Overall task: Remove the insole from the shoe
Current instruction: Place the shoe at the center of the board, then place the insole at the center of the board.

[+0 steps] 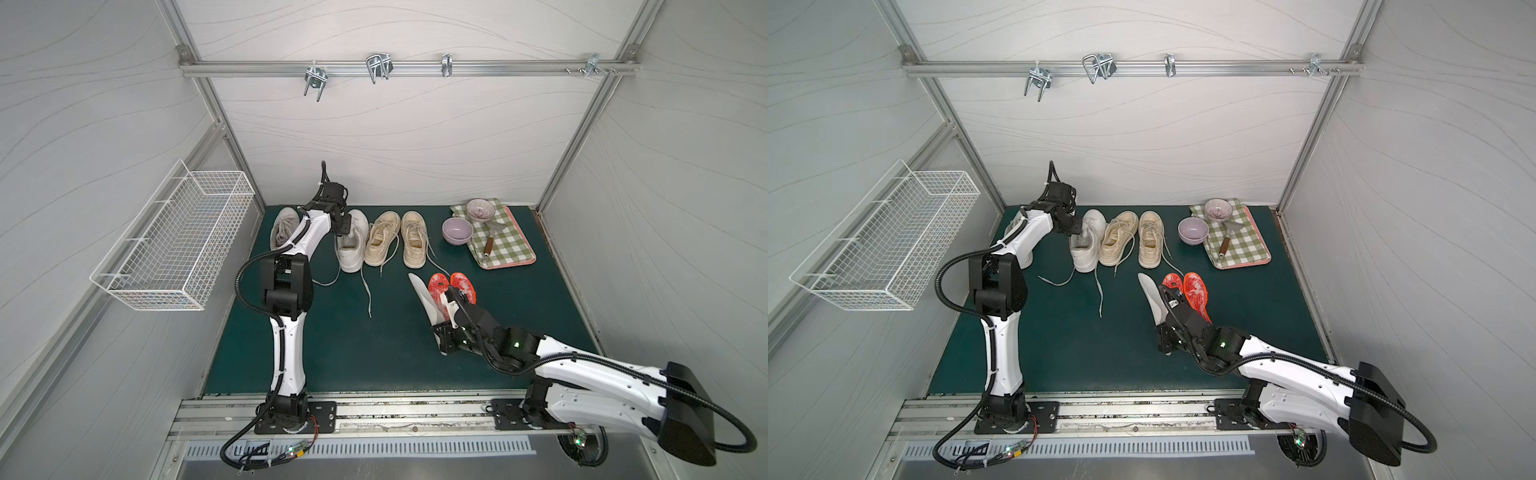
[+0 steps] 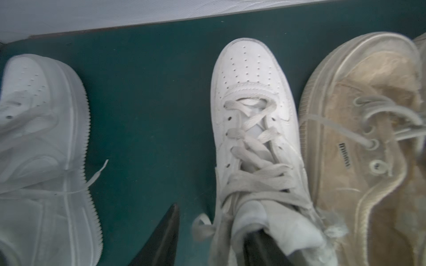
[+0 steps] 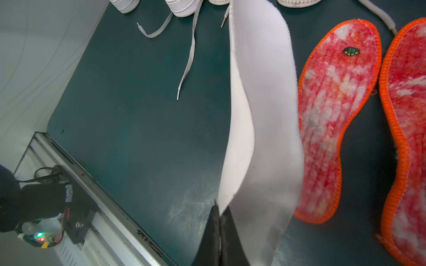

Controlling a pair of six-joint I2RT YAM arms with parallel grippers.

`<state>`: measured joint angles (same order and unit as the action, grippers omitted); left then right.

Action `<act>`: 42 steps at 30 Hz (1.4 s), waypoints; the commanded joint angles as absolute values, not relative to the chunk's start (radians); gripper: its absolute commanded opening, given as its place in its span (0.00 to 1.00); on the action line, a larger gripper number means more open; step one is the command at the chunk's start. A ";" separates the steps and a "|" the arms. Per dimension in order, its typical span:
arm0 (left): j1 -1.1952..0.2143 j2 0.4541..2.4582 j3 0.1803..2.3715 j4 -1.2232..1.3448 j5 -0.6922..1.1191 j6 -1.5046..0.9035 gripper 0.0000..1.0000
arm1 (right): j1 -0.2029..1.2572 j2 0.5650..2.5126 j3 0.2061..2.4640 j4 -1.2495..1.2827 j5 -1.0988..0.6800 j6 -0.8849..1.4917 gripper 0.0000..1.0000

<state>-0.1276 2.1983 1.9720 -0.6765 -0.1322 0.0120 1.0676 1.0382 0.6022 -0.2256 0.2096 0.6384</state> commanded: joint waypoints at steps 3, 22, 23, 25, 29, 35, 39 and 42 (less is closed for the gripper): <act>-0.104 2.033 1.910 -0.655 -0.197 -0.126 0.60 | 1.078 1.120 0.682 -0.182 0.232 0.609 0.00; -0.042 1.547 1.384 -0.501 -0.281 -0.468 0.99 | 1.080 1.544 0.903 -0.247 0.293 0.692 0.00; -0.041 1.545 1.382 -0.505 -0.285 -0.469 0.99 | 1.080 1.557 0.911 -0.248 0.288 0.694 0.00; -0.041 1.547 1.381 -0.507 -0.290 -0.468 0.99 | 1.081 1.581 0.928 -0.255 0.271 0.691 0.12; -0.040 1.566 1.399 -0.539 -0.303 -0.462 0.99 | 1.089 1.594 0.946 -0.268 0.267 0.686 0.35; -0.040 1.600 1.447 -0.580 -0.321 -0.434 0.99 | 1.103 1.520 0.943 -0.295 0.278 0.676 0.53; -0.027 1.652 1.497 -0.610 -0.334 -0.414 0.99 | 1.102 1.438 0.917 -0.309 0.271 0.664 0.61; -0.001 1.706 1.555 -0.636 -0.323 -0.396 0.99 | 1.102 1.349 0.879 -0.322 0.280 0.655 0.68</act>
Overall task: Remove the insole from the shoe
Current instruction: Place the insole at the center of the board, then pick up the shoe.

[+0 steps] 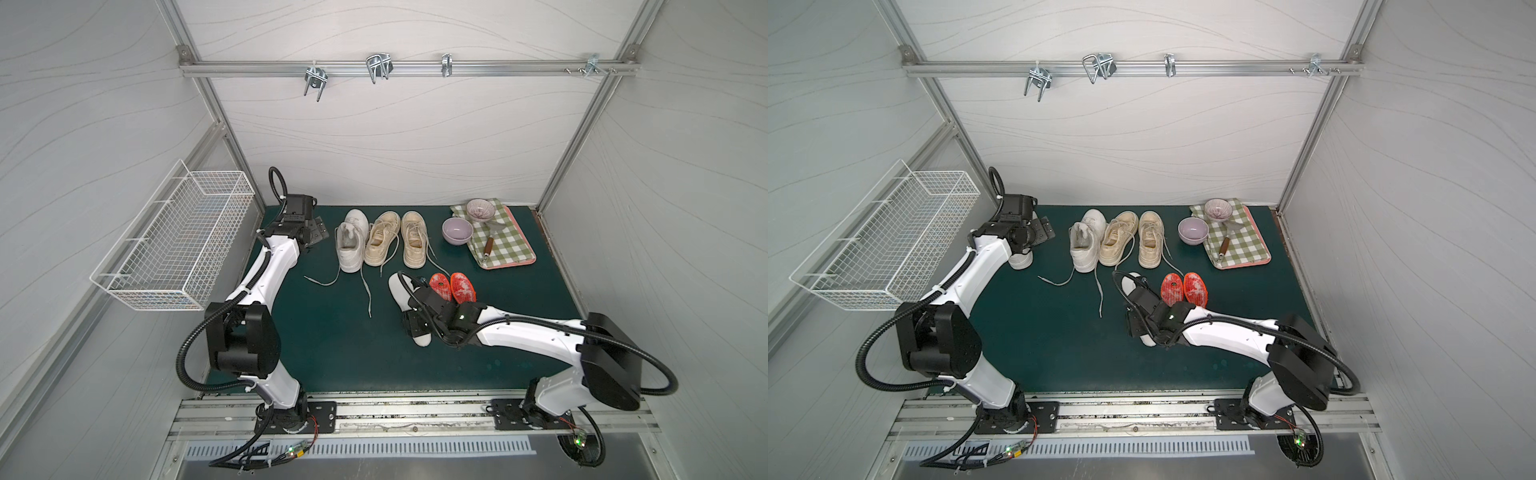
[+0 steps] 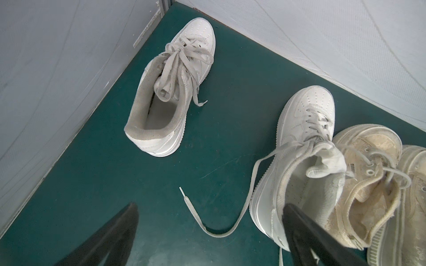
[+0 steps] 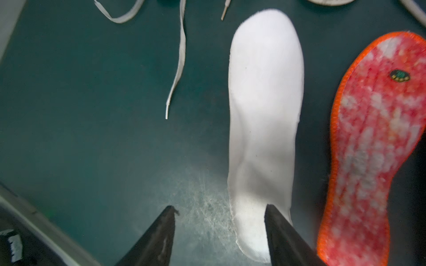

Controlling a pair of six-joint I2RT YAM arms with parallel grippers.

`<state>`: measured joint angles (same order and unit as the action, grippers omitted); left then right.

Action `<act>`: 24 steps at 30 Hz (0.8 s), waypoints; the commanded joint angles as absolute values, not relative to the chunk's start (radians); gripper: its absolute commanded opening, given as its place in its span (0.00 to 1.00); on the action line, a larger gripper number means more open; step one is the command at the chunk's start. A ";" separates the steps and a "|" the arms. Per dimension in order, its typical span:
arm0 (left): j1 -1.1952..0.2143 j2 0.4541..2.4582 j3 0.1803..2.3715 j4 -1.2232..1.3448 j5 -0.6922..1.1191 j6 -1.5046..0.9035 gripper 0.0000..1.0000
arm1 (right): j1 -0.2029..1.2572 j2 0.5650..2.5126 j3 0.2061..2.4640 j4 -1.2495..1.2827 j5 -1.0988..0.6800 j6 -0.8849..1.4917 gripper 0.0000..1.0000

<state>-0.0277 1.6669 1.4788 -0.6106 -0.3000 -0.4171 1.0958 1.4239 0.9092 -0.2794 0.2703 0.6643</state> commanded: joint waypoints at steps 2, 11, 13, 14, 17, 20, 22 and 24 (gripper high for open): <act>0.010 1.757 1.604 -0.656 -0.327 -0.378 0.99 | 1.103 1.288 0.851 -0.333 0.292 0.651 0.71; 0.046 2.001 1.827 -0.732 -0.359 -0.285 0.93 | 1.098 1.013 0.699 -0.356 0.332 0.659 0.78; 0.053 2.045 1.868 -0.736 -0.350 -0.266 0.91 | 1.099 0.962 0.670 -0.366 0.341 0.664 0.78; 0.057 2.063 1.886 -0.741 -0.343 -0.264 0.90 | 1.098 0.945 0.658 -0.372 0.344 0.664 0.79; 0.068 2.114 1.927 -0.753 -0.310 -0.251 0.86 | 1.094 0.895 0.628 -0.394 0.357 0.666 0.79; 0.074 2.163 1.976 -0.772 -0.311 -0.235 0.83 | 1.091 0.861 0.607 -0.410 0.359 0.670 0.79; 0.079 2.201 2.019 -0.799 -0.320 -0.228 0.80 | 1.089 0.846 0.598 -0.417 0.359 0.670 0.79; 0.083 2.222 2.040 -0.807 -0.328 -0.221 0.80 | 1.087 0.838 0.591 -0.422 0.359 0.671 0.79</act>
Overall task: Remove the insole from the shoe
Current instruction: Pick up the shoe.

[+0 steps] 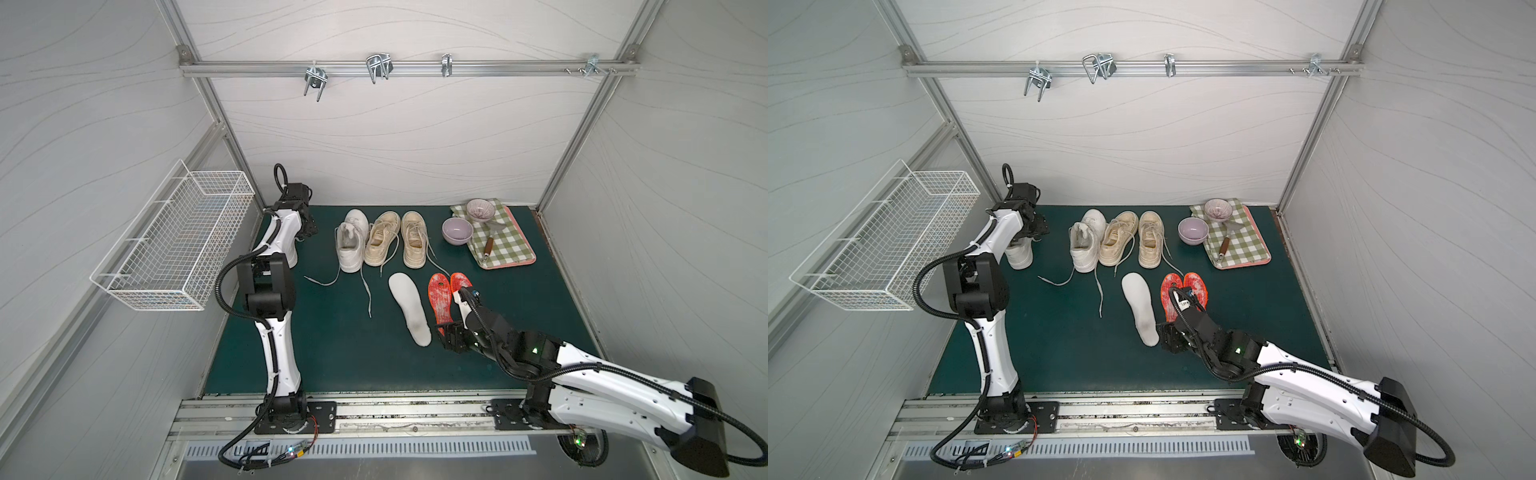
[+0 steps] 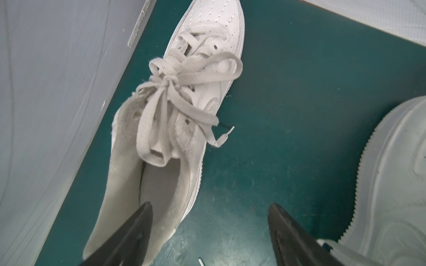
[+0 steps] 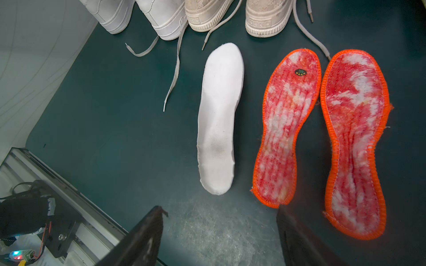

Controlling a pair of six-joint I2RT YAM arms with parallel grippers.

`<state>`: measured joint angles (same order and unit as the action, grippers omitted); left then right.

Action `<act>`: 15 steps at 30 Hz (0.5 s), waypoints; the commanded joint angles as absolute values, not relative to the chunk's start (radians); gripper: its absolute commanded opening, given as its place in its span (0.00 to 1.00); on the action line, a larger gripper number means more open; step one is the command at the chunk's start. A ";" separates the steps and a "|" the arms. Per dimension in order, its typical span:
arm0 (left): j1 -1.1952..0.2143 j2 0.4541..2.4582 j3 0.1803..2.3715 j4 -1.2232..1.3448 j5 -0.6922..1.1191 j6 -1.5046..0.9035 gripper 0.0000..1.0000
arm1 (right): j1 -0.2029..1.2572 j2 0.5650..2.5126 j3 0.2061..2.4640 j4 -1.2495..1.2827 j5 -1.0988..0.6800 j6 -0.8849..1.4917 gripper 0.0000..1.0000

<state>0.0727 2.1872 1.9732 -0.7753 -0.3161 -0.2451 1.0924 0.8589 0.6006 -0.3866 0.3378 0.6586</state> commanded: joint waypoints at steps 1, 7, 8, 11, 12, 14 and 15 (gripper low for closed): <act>0.087 2.233 2.051 -0.811 -0.327 -0.219 0.79 | 1.086 0.837 0.590 -0.424 0.357 0.672 0.79; 0.098 2.303 2.107 -0.850 -0.274 -0.225 0.64 | 1.080 0.828 0.589 -0.435 0.357 0.672 0.79; 0.098 2.310 2.111 -0.854 -0.272 -0.229 0.60 | 1.080 0.827 0.591 -0.438 0.357 0.670 0.79; 0.097 2.316 2.111 -0.856 -0.269 -0.238 0.46 | 1.077 0.817 0.588 -0.447 0.360 0.672 0.79; 0.098 2.314 2.111 -0.856 -0.269 -0.242 0.41 | 1.075 0.814 0.588 -0.451 0.361 0.671 0.79; 0.098 2.313 2.112 -0.856 -0.269 -0.245 0.32 | 1.074 0.810 0.585 -0.456 0.361 0.672 0.79; 0.099 2.312 2.114 -0.856 -0.268 -0.246 0.27 | 1.072 0.810 0.584 -0.458 0.361 0.672 0.79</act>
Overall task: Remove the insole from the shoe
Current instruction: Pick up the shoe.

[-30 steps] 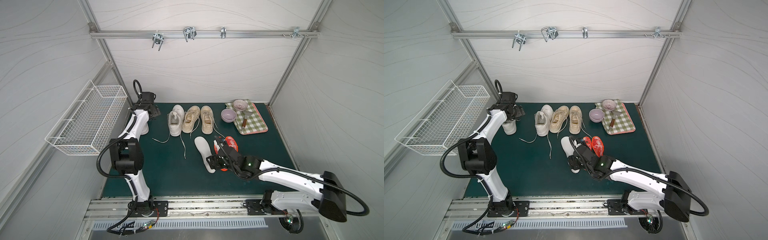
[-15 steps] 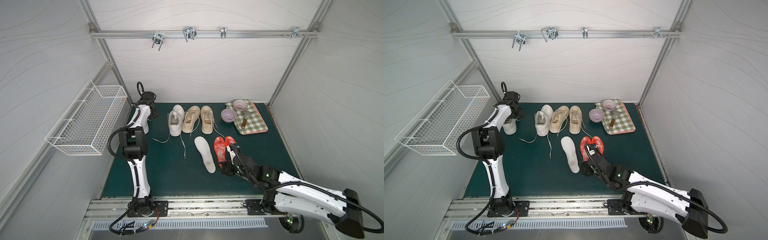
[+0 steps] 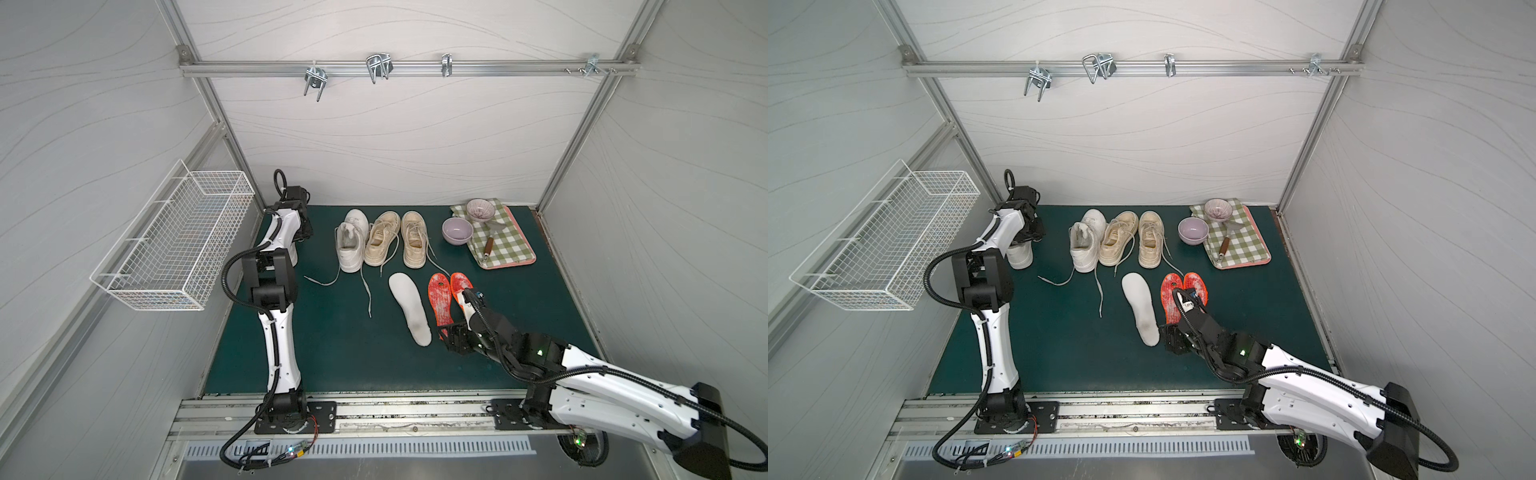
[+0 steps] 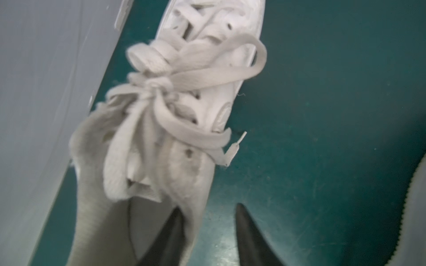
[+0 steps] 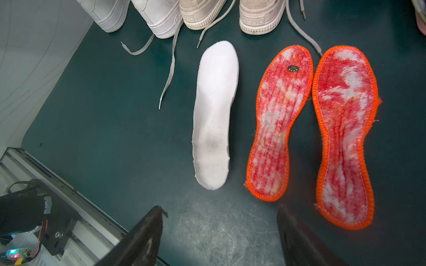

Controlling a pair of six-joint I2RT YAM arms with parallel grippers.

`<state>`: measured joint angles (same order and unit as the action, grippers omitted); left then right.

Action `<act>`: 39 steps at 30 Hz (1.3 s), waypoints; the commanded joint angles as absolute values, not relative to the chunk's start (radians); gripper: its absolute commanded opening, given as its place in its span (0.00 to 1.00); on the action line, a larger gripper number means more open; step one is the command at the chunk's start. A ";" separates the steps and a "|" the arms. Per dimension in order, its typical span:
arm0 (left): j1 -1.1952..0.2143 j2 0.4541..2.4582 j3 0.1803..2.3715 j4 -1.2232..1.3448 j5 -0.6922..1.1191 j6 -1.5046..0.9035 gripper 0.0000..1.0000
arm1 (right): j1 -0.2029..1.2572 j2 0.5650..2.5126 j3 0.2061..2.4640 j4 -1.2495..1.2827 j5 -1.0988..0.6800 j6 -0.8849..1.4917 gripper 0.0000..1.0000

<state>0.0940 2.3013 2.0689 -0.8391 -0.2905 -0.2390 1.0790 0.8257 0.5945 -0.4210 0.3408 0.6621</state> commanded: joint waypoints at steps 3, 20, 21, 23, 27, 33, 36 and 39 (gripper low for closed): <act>0.103 2.313 2.120 -0.863 -0.256 -0.255 0.14 | 1.071 0.805 0.584 -0.463 0.360 0.676 0.79; 0.029 2.024 1.943 -0.793 -0.382 -0.312 0.00 | 1.067 0.792 0.595 -0.484 0.373 0.684 0.79; 0.017 1.992 1.920 -0.787 -0.405 -0.309 0.00 | 1.068 0.790 0.594 -0.483 0.374 0.683 0.80; -0.016 1.942 1.889 -0.795 -0.473 -0.305 0.00 | 1.068 0.787 0.592 -0.482 0.379 0.681 0.79; -0.062 1.834 1.796 -0.863 -0.522 -0.356 0.00 | 1.063 0.786 0.598 -0.479 0.386 0.672 0.79; -0.126 1.551 1.497 -0.772 -0.506 -0.434 0.00 | 1.055 0.794 0.601 -0.470 0.377 0.660 0.80; -0.203 1.432 1.404 -0.765 -0.526 -0.444 0.00 | 1.052 0.801 0.609 -0.474 0.373 0.659 0.79; -0.312 1.340 1.318 -0.763 -0.524 -0.462 0.00 | 1.051 0.798 0.612 -0.475 0.370 0.659 0.79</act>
<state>-0.2333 1.4281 1.3365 -0.8658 -0.4679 -0.4122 1.0576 0.8021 0.5911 -0.4549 0.3626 0.6613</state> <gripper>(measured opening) 0.064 0.796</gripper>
